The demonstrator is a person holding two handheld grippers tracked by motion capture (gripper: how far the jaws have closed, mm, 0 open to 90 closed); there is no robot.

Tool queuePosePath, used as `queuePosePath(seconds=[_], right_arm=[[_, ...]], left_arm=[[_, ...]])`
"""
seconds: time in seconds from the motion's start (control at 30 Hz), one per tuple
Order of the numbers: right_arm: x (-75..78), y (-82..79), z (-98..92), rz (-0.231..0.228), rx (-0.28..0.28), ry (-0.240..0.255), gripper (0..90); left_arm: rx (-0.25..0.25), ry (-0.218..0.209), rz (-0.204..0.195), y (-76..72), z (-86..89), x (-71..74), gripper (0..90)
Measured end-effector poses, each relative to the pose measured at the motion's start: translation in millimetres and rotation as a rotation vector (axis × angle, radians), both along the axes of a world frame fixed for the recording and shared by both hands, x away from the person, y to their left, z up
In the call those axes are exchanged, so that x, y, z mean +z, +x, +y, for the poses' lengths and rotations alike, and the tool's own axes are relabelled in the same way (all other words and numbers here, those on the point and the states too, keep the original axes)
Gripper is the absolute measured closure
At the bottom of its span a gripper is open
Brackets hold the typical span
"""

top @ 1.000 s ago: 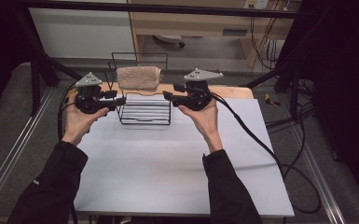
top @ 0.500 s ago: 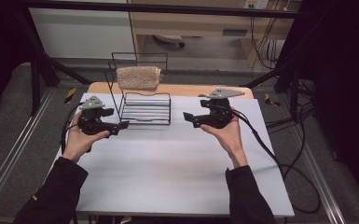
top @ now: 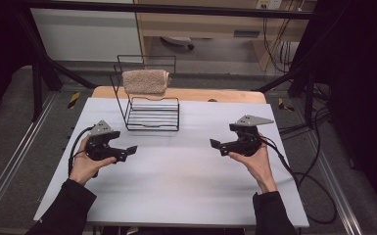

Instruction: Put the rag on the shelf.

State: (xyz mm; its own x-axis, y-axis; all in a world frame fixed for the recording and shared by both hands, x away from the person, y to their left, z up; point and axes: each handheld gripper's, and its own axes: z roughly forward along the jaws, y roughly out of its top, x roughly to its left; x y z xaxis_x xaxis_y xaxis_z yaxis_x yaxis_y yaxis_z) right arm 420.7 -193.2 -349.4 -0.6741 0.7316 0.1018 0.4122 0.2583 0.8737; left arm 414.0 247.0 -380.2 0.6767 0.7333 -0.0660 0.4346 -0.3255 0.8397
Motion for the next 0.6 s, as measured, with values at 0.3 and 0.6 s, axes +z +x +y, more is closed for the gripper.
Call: queuePosePath(seconds=[0.3,0.6], right_arm=[[-26.9,-14.5,-21.0,0.049,-0.02,0.025,1.4],[-56.0,-28.6,-39.3,0.079,-0.036,0.047,1.0]], left_arm=[[-0.021,0.019,0.005,-12.7,2.4,-22.4,9.0],[-0.03,0.031,0.013,-25.4,5.9,-39.3,9.2]])
